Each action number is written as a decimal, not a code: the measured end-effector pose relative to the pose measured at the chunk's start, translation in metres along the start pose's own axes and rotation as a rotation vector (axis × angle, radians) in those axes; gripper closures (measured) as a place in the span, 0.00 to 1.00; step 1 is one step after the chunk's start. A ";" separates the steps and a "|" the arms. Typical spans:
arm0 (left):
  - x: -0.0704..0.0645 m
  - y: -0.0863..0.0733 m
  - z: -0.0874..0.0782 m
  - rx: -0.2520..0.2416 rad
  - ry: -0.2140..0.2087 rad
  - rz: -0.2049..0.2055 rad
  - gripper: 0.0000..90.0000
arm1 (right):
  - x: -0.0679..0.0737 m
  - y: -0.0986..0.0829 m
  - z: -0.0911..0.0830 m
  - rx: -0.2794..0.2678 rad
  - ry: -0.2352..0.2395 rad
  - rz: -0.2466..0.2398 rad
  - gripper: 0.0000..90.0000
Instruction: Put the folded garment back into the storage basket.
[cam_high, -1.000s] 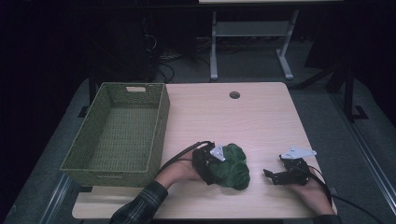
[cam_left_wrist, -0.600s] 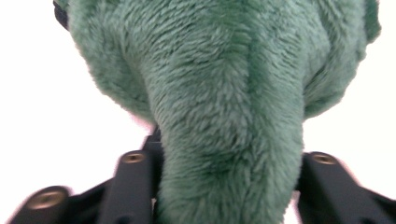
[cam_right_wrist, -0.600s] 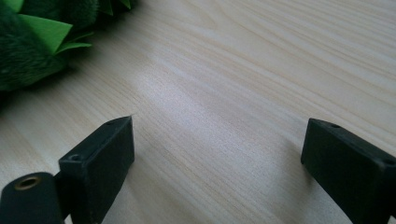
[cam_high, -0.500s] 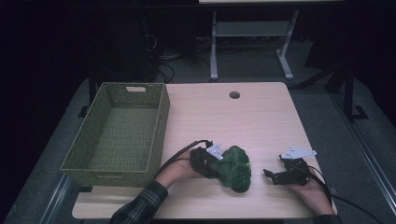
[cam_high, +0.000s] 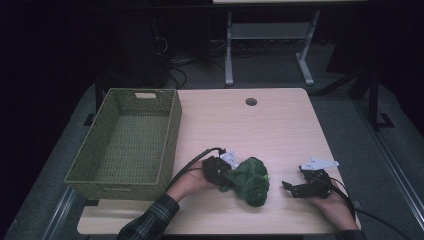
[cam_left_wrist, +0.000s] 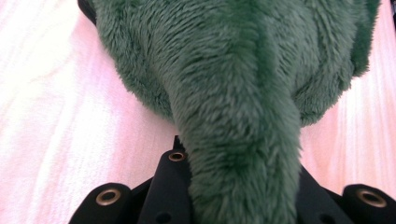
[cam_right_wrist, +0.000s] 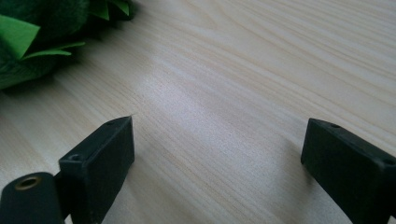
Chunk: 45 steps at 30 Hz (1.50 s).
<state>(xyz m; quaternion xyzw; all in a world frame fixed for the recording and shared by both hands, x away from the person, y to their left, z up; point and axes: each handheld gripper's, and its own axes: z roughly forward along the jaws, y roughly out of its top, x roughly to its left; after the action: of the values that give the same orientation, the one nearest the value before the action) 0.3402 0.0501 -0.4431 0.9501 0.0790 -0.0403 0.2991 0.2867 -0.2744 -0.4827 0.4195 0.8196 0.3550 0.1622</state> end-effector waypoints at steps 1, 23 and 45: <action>0.000 0.001 -0.002 -0.006 0.004 0.001 0.88 | 0.000 0.000 0.000 0.000 0.000 0.000 0.10; -0.002 0.011 -0.079 -0.098 0.118 -0.124 0.87 | 0.000 0.000 0.000 0.000 0.000 0.000 0.10; 0.018 -0.014 -0.176 -0.153 0.269 -0.234 0.87 | 0.000 0.000 0.000 -0.001 -0.001 0.001 0.10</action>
<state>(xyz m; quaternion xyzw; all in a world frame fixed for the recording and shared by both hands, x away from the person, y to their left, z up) 0.3602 0.1653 -0.3093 0.9056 0.2312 0.0589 0.3506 0.2868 -0.2742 -0.4827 0.4200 0.8192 0.3552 0.1626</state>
